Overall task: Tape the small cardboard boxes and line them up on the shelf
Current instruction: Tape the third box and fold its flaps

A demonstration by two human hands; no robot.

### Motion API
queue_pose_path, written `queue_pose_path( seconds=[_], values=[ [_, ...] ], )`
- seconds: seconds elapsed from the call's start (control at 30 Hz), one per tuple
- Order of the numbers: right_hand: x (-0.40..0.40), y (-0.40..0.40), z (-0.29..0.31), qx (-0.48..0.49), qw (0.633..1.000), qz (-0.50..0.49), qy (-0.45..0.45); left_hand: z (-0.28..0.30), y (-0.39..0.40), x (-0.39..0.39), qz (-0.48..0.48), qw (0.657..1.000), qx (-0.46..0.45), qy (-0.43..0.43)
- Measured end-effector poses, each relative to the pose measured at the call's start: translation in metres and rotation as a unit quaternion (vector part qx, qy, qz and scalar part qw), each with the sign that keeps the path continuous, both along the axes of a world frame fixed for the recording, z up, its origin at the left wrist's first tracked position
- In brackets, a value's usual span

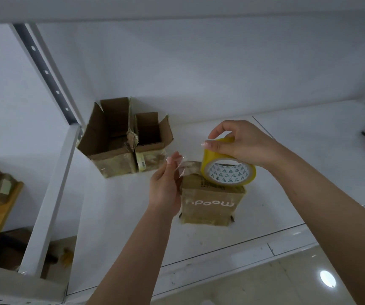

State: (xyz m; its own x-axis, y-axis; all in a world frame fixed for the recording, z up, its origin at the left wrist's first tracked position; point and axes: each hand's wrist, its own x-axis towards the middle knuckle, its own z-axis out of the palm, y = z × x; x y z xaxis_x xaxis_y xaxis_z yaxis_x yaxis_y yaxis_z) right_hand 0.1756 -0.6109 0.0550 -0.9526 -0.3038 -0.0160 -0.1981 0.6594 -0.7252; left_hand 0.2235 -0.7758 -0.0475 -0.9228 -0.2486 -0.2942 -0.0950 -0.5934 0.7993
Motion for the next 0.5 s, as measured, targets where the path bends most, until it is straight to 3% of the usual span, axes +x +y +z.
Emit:
queue_pose_path(
  seconds=[0.13, 0.5],
  values=[
    [0.002, -0.001, -0.006, 0.000, 1.000, -0.004, 0.028, -0.007, 0.000, 0.003, 0.011, 1.000, 0.026, -0.012],
    [0.007, -0.010, -0.013, 0.001, 0.997, -0.016, 0.072, -0.023, -0.001, 0.004, -0.096, 0.989, -0.105, -0.033]
  ],
)
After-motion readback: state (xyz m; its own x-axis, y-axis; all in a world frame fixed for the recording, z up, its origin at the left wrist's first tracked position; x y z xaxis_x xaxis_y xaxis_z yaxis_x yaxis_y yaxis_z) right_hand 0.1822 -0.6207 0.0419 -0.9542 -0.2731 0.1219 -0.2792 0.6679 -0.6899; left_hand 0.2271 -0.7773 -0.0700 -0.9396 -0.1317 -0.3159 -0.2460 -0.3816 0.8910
